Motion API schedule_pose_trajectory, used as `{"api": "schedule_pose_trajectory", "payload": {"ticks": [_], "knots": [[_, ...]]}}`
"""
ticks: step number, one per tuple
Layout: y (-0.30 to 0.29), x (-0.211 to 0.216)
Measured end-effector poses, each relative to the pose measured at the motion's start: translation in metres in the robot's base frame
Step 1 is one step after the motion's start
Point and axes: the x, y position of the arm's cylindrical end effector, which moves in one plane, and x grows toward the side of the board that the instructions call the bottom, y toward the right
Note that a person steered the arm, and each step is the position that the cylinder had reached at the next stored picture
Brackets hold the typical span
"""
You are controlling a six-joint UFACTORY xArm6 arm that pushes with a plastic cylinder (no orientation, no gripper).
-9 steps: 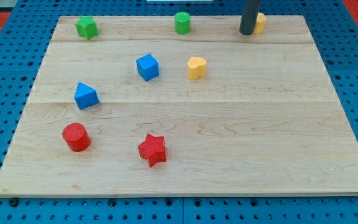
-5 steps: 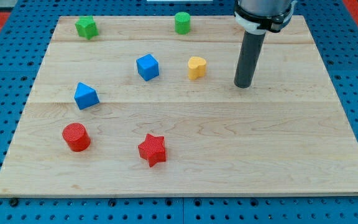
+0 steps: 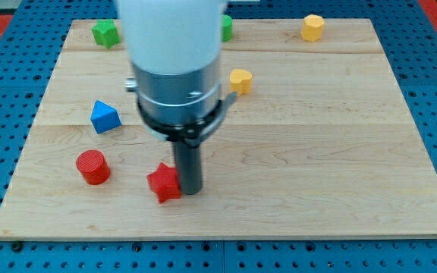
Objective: Place the red star towards the left center
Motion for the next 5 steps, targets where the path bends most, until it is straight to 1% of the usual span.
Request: {"api": "schedule_pose_trajectory", "payload": {"ticks": [1,2,3,4,5], "knots": [[0.006,0.025],[-0.016,0.020],[-0.060,-0.018],[-0.088,-0.054],[-0.149,-0.064]]}}
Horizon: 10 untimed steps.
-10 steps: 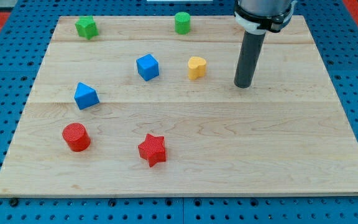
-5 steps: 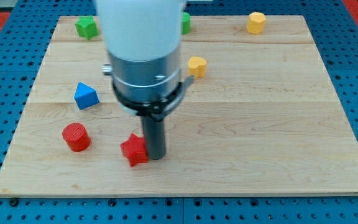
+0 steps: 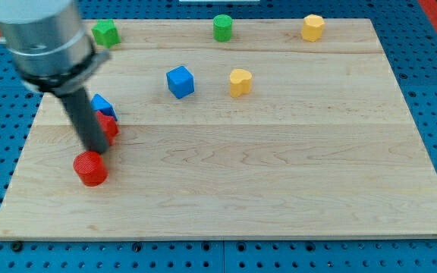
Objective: Place the red star towards the left center
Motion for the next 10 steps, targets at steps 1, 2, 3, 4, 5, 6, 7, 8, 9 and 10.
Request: {"api": "schedule_pose_trajectory", "payload": {"ticks": [1,2,3,4,5,6,7,8,9,10], "knots": [[-0.026,-0.019],[-0.001,-0.006],[0.048,0.017],[0.081,0.000],[0.031,-0.030],[-0.016,-0.029],[-0.009,0.006],[-0.030,-0.007],[-0.049,-0.048],[-0.038,-0.052]]}}
